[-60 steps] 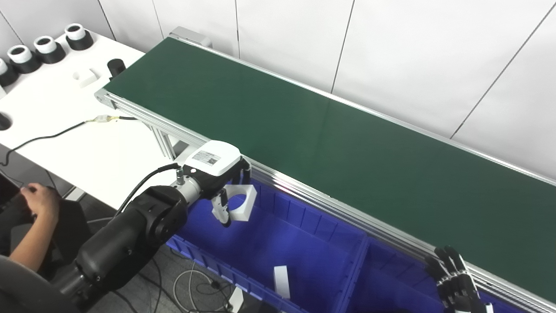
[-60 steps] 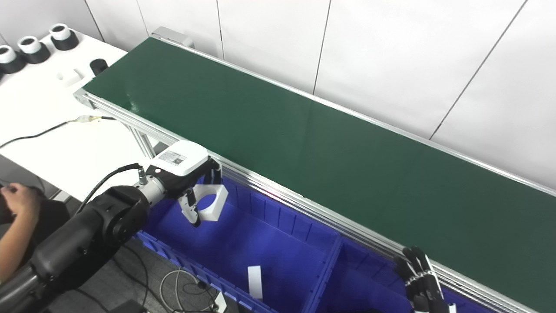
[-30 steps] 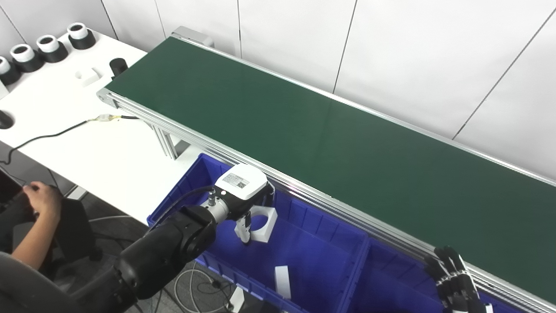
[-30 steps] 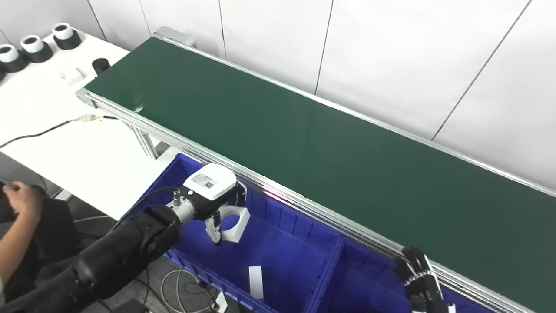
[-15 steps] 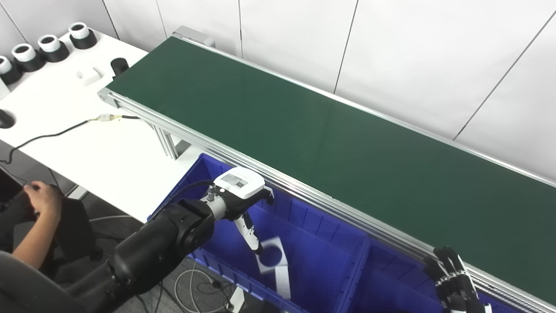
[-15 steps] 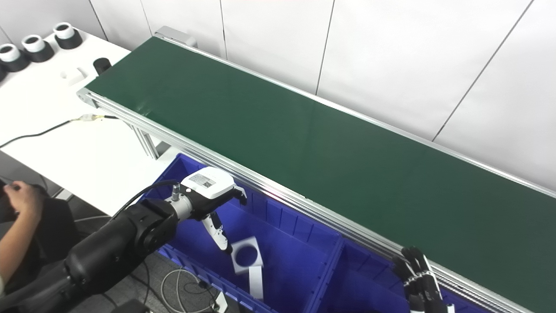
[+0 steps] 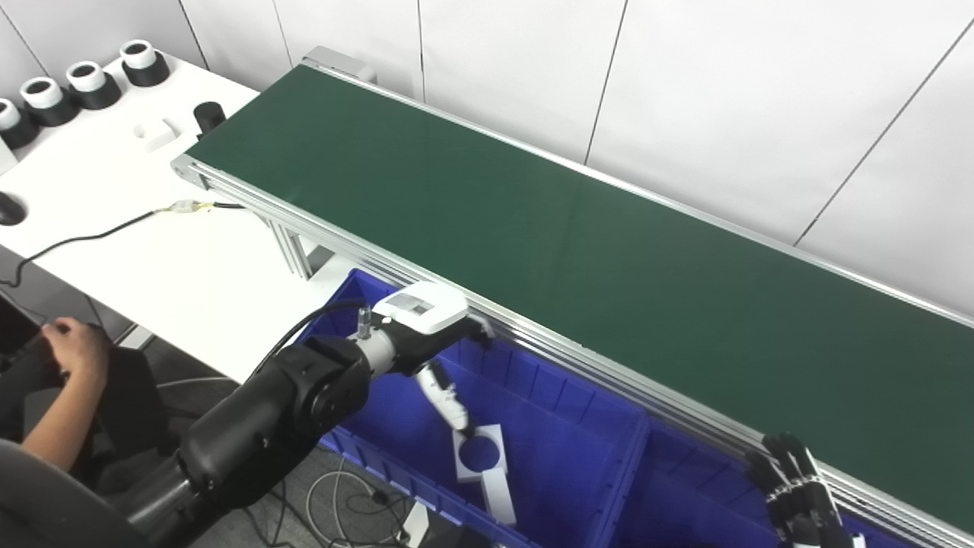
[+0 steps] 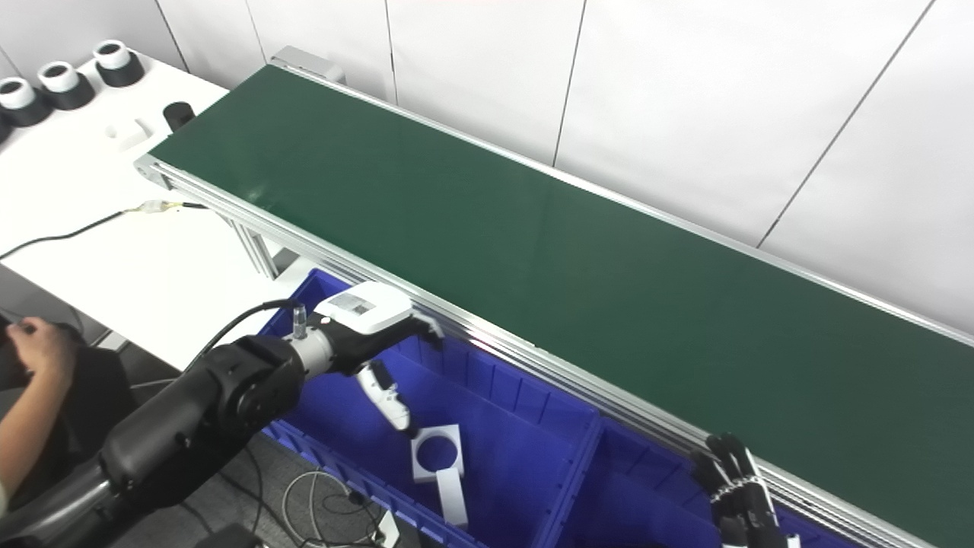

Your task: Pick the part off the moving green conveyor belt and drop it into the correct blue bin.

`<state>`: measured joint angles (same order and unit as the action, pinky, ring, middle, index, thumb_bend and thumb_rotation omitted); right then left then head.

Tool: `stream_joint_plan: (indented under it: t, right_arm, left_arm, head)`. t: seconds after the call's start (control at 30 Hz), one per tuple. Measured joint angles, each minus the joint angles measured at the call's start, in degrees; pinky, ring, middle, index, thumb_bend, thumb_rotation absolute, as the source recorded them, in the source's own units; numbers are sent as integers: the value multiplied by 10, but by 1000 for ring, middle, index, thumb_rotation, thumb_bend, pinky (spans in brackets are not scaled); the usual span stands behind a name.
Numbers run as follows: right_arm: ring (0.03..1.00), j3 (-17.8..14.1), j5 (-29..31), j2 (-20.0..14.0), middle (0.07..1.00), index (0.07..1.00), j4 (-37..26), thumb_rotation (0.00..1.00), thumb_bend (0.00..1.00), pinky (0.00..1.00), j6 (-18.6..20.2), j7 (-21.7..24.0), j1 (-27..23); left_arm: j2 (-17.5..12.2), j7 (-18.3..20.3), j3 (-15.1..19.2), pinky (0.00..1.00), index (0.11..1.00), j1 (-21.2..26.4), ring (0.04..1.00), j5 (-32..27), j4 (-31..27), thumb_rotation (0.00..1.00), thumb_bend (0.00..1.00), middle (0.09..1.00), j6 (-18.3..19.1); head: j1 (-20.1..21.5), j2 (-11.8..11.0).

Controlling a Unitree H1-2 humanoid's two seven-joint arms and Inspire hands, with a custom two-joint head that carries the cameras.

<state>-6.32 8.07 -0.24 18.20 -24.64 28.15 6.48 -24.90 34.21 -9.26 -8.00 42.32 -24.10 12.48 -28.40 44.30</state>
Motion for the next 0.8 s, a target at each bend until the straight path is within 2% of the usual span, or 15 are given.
stream_joint_plan:
  t: [0.07,0.13,0.17,0.2,0.23,0.27,0.33,0.37,0.4,0.47,0.53,0.6,0.67,0.73,0.8]
  right_arm:
    - [826,-1,0,1,872,883,8,741,684,814,0,0,-1]
    - [819,-1,-1,3,862,872,21,737,700,807,0,0,-2]
    - [817,-1,-3,5,860,869,24,738,705,805,0,0,-2]
    - [814,-1,-6,7,859,867,24,743,711,801,0,0,-2]
    - [814,-1,-10,10,859,867,24,743,711,801,0,-3,-2]
    - [824,2,-16,13,872,874,22,758,717,811,0,-7,-2]
    - [833,16,-32,19,882,877,13,777,723,822,0,-20,1]
    - [836,23,-39,23,886,878,8,786,724,826,0,-25,2]
    - [837,31,-46,27,888,878,2,793,721,827,0,-31,5]
    - [833,43,-54,34,877,873,-4,825,703,823,-1,-43,9]
    - [833,51,-59,39,869,868,-3,838,708,836,-1,-54,12]
    - [836,58,-65,41,870,878,-3,850,704,848,-1,-68,17]
    - [844,67,-72,41,877,894,-3,848,698,847,-1,-82,22]
    - [855,79,-79,40,889,904,-2,854,690,849,-1,-96,25]
    - [859,89,-84,40,890,906,-2,864,695,860,-1,-109,26]
  left_arm:
    - [8,36,3,754,787,1,860,-80,-6,484,1000,881,21]
    - [17,62,10,781,791,3,874,-160,-9,508,1000,877,42]
    - [22,70,15,785,789,3,870,-199,-13,514,1000,870,50]
    - [27,73,22,785,784,3,859,-234,-17,522,1000,854,55]
    - [34,72,30,785,784,3,859,-276,-24,522,1000,854,56]
    - [45,68,38,766,784,3,839,-311,-32,555,1000,839,55]
    - [71,47,43,780,805,1,846,-361,-38,605,1000,851,44]
    - [84,38,42,781,797,-3,843,-378,-38,560,993,847,34]
    - [98,27,41,781,795,-9,846,-397,-37,545,989,848,22]
    - [130,0,38,789,800,-27,862,-416,-24,562,985,869,-23]
    - [165,-42,32,819,834,-47,887,-409,8,612,977,900,-80]
    - [198,-93,17,875,878,-69,927,-369,44,673,954,939,-138]
    - [218,-131,3,931,908,-82,970,-324,86,722,932,967,-194]
    - [237,-178,-11,966,928,-84,996,-282,158,778,915,986,-264]
    - [243,-215,-17,957,930,-81,995,-260,215,794,912,985,-315]
  head:
    - [5,0]
    - [76,-3]
    - [91,-4]
    - [123,-8]
    - [123,-8]
    - [155,-10]
    - [156,-10]
    - [187,-13]
    - [187,-13]
    - [247,-27]
    - [269,-34]
    - [285,-42]
    - [294,-49]
    - [303,-58]
    - [312,-66]
